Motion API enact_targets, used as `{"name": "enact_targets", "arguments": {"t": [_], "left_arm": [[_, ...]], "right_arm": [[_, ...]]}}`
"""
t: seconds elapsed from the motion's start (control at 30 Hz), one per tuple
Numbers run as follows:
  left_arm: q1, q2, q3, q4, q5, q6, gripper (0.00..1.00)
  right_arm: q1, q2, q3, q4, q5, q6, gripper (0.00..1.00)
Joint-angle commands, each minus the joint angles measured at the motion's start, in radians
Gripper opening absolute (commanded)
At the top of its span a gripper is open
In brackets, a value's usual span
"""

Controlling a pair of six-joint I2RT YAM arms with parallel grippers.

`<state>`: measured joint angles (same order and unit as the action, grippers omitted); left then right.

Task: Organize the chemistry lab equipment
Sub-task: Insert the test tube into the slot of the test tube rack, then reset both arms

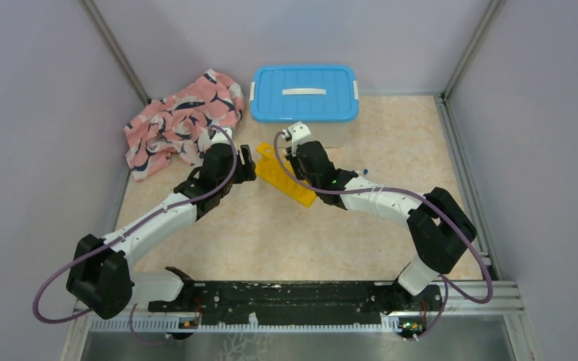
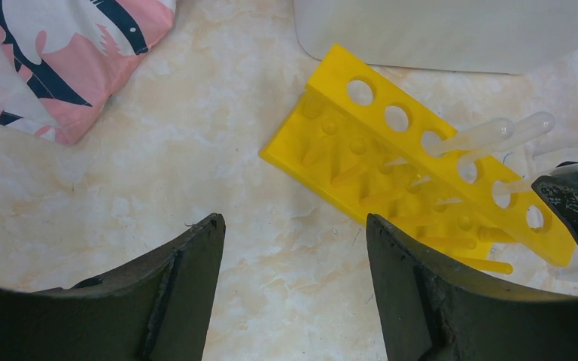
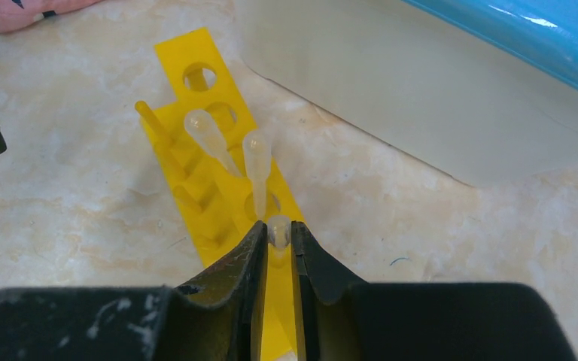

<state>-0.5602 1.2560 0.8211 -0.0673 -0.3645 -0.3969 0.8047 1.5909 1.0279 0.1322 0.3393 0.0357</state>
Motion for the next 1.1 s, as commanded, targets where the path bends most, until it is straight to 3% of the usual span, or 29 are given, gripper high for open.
{"name": "enact_targets", "arguments": {"t": [0.0, 0.13, 0.27, 0.73, 0.93, 1.07], "left_arm": [[0.006, 0.006, -0.007, 0.024, 0.011, -0.010, 0.75], [0.008, 0.008, -0.004, 0.024, 0.008, -0.009, 0.75], [0.009, 0.005, 0.004, 0.016, 0.003, -0.008, 0.75], [0.009, 0.010, 0.057, -0.003, -0.043, -0.001, 0.76], [0.016, 0.073, 0.182, 0.025, -0.063, 0.086, 0.78], [0.038, 0.131, 0.274, 0.092, -0.016, 0.172, 0.79]], "right_arm": [[0.015, -0.012, 0.010, 0.018, 0.008, 0.006, 0.23], [0.014, -0.023, 0.017, 0.016, 0.007, 0.009, 0.35], [0.014, -0.038, 0.013, 0.021, 0.015, 0.016, 0.40], [0.002, -0.167, -0.009, 0.016, 0.052, 0.038, 0.46], [-0.042, -0.265, 0.010, -0.012, 0.099, 0.034, 0.48], [-0.135, -0.319, 0.019, -0.005, 0.116, 0.046, 0.49]]}}
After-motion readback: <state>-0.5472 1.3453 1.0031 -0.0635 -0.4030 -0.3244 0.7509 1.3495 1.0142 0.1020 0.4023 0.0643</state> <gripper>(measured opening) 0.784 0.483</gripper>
